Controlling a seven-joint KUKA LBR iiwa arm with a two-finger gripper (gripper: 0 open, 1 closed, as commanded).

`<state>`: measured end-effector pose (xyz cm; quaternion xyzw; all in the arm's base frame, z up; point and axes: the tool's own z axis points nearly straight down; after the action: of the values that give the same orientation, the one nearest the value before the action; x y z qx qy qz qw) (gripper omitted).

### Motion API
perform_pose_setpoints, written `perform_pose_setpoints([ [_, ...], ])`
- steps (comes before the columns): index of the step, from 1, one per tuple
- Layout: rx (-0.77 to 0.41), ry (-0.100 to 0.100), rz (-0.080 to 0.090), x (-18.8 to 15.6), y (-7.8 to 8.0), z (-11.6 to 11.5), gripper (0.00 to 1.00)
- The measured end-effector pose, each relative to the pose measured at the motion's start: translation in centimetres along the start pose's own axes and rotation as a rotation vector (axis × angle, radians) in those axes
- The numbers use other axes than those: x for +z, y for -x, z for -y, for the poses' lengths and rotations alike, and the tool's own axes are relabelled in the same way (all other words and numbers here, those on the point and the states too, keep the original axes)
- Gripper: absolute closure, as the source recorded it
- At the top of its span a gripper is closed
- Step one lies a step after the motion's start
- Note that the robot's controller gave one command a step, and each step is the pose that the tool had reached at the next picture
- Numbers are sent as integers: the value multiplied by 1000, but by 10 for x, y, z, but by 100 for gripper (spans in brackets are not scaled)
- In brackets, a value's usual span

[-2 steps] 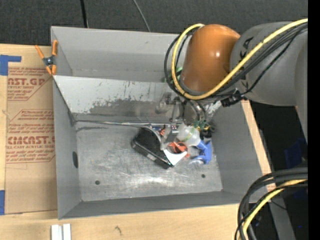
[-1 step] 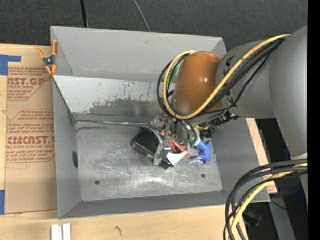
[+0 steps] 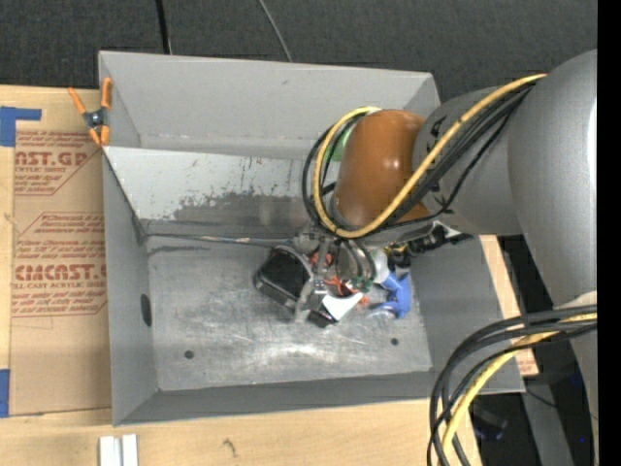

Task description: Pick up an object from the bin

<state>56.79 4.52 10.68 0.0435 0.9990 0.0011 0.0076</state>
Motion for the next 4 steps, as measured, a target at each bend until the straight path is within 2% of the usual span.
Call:
perform_pose_setpoints([
  [1, 105, -2, -6, -8, -24, -5, 0],
  [2, 130, -2, 15, 16, -18, -7, 0],
  [3, 298, -4, 7, 28, -35, -9, 100],
  [4, 298, -4, 7, 28, -35, -9, 100],
])
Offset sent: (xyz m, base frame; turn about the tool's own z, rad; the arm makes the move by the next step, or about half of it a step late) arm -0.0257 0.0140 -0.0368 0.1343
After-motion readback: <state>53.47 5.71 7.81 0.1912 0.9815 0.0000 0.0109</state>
